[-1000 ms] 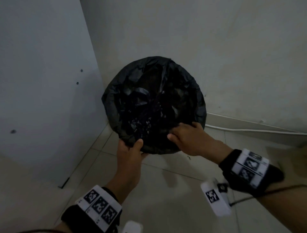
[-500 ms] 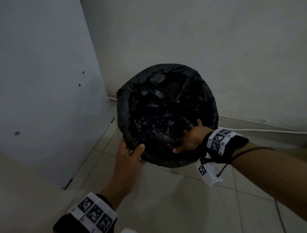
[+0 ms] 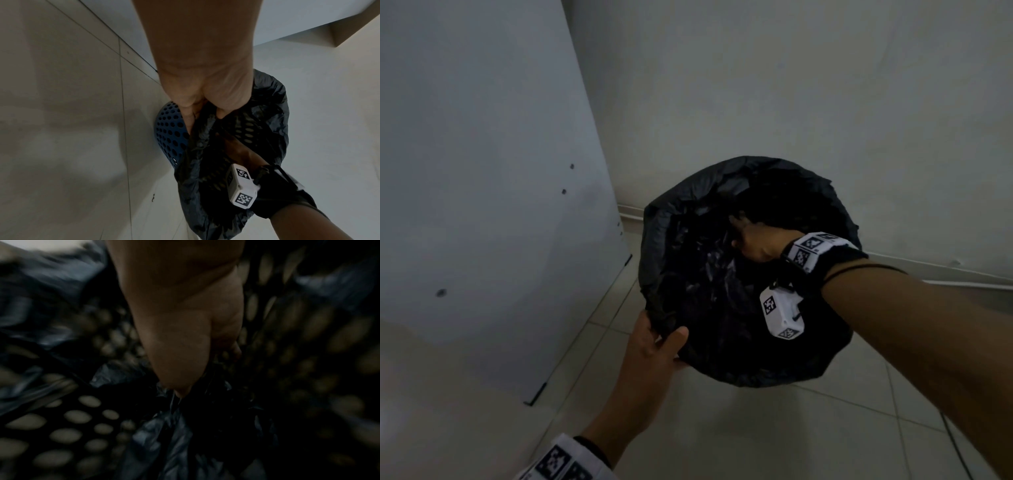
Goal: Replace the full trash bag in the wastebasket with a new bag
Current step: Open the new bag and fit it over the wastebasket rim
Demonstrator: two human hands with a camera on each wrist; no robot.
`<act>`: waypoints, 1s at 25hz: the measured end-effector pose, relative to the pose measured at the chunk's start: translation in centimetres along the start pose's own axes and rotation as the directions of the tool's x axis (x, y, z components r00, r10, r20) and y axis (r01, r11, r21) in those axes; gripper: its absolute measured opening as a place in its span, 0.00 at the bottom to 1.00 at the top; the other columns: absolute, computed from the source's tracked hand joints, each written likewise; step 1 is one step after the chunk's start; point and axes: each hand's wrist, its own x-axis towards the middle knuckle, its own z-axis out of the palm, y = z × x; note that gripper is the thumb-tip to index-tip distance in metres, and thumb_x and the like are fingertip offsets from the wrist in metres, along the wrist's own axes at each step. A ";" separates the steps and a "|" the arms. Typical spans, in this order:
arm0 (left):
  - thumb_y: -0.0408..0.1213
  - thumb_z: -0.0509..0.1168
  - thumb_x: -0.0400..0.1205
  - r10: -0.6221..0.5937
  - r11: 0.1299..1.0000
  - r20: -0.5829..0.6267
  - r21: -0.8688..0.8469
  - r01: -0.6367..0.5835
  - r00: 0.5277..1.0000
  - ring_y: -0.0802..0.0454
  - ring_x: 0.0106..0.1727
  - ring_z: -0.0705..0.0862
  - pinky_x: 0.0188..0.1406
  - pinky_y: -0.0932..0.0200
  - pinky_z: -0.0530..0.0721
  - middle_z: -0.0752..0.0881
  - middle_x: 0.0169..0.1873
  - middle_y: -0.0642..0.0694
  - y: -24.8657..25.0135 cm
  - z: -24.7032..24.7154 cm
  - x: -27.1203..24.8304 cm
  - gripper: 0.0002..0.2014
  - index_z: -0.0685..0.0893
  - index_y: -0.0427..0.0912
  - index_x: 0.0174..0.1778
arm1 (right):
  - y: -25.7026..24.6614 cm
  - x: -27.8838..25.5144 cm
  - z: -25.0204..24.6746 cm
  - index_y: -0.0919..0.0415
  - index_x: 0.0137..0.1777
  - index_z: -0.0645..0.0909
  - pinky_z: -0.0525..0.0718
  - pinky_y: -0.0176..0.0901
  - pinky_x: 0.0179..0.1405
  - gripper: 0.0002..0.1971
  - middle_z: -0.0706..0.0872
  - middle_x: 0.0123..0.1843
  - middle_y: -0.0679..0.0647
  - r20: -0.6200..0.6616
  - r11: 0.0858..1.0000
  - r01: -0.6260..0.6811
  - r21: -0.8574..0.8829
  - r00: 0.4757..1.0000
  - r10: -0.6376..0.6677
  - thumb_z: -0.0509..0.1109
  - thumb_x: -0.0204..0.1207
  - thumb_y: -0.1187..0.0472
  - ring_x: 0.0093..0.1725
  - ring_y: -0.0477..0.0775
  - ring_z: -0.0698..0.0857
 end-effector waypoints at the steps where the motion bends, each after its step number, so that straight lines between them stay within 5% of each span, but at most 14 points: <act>1: 0.30 0.65 0.83 -0.001 1.000 0.000 -0.003 0.001 1.000 0.57 0.59 0.87 0.54 0.44 0.89 0.85 0.63 0.60 0.0 -0.3 0.1 0.23 0.76 0.65 0.64 | 0.1 0.4 0.0 0.55 0.86 0.42 0.53 0.54 0.82 0.33 0.42 0.87 0.61 -0.014 1.000 0.007 0.014 1.000 -0.007 0.54 0.87 0.51 0.84 0.68 0.54; 5: 0.28 0.66 0.82 -0.001 1.000 -0.030 -0.007 0.001 1.000 0.57 0.53 0.89 0.51 0.42 0.89 0.85 0.60 0.52 0.3 -0.8 0.5 0.17 0.76 0.55 0.58 | -1.3 -0.2 -0.3 0.57 0.81 0.64 0.72 0.49 0.71 0.26 0.72 0.78 0.63 -0.167 0.987 0.101 0.124 0.983 -0.079 0.56 0.86 0.49 0.73 0.65 0.75; 7: 0.28 0.66 0.82 0.007 1.000 -0.022 0.000 -0.007 1.000 0.57 0.52 0.90 0.49 0.45 0.90 0.85 0.58 0.53 0.4 -0.8 0.7 0.17 0.75 0.56 0.57 | -1.9 -0.7 -0.8 0.54 0.78 0.69 0.73 0.48 0.69 0.24 0.76 0.75 0.60 -0.215 0.974 0.178 0.139 0.966 -0.146 0.59 0.84 0.48 0.71 0.63 0.77; 10: 0.27 0.65 0.83 0.017 1.000 -0.011 0.011 -0.017 1.000 0.57 0.51 0.90 0.44 0.51 0.90 0.87 0.55 0.56 0.4 -0.4 0.9 0.18 0.75 0.57 0.57 | -1.2 -0.2 -0.8 0.50 0.82 0.62 0.67 0.53 0.77 0.33 0.67 0.81 0.57 -0.065 0.985 0.170 -0.013 0.983 -0.171 0.68 0.79 0.49 0.77 0.62 0.70; 14: 0.26 0.65 0.83 0.023 0.999 -0.001 0.025 -0.023 1.000 0.57 0.50 0.90 0.45 0.51 0.90 0.86 0.56 0.52 0.7 -0.2 0.8 0.17 0.74 0.55 0.57 | -1.5 -0.4 2.1 0.54 0.74 0.64 0.70 0.68 0.69 0.43 0.70 0.74 0.60 -0.092 0.991 0.088 -0.106 0.991 -0.097 0.83 0.62 0.47 0.72 0.66 0.73; 16: 0.26 0.65 0.83 0.021 1.000 -0.001 0.016 -0.021 1.000 0.57 0.49 0.91 0.44 0.52 0.90 0.87 0.55 0.53 0.6 -0.3 0.8 0.17 0.74 0.54 0.57 | -2.2 -0.4 3.9 0.50 0.77 0.61 0.65 0.69 0.73 0.50 0.69 0.78 0.57 0.026 0.983 0.111 -0.144 0.994 -0.109 0.81 0.58 0.37 0.76 0.65 0.70; 20: 0.26 0.65 0.83 0.021 1.000 0.013 0.019 -0.021 1.000 0.54 0.50 0.91 0.44 0.50 0.90 0.87 0.56 0.51 0.6 -0.4 0.7 0.17 0.74 0.54 0.58 | -2.6 0.0 6.8 0.30 0.81 0.36 0.41 0.80 0.76 0.63 0.38 0.87 0.51 0.230 0.964 0.049 -0.261 0.973 0.013 0.68 0.49 0.17 0.84 0.72 0.42; 25: 0.30 0.66 0.82 0.006 0.999 0.037 0.042 -0.007 0.999 0.55 0.52 0.90 0.45 0.52 0.90 0.87 0.56 0.53 0.6 -0.7 0.8 0.18 0.73 0.55 0.62 | -2.2 -1.0 4.5 0.27 0.78 0.28 0.42 0.82 0.75 0.66 0.30 0.86 0.49 0.308 0.958 0.046 -0.282 0.950 0.045 0.69 0.46 0.17 0.84 0.71 0.37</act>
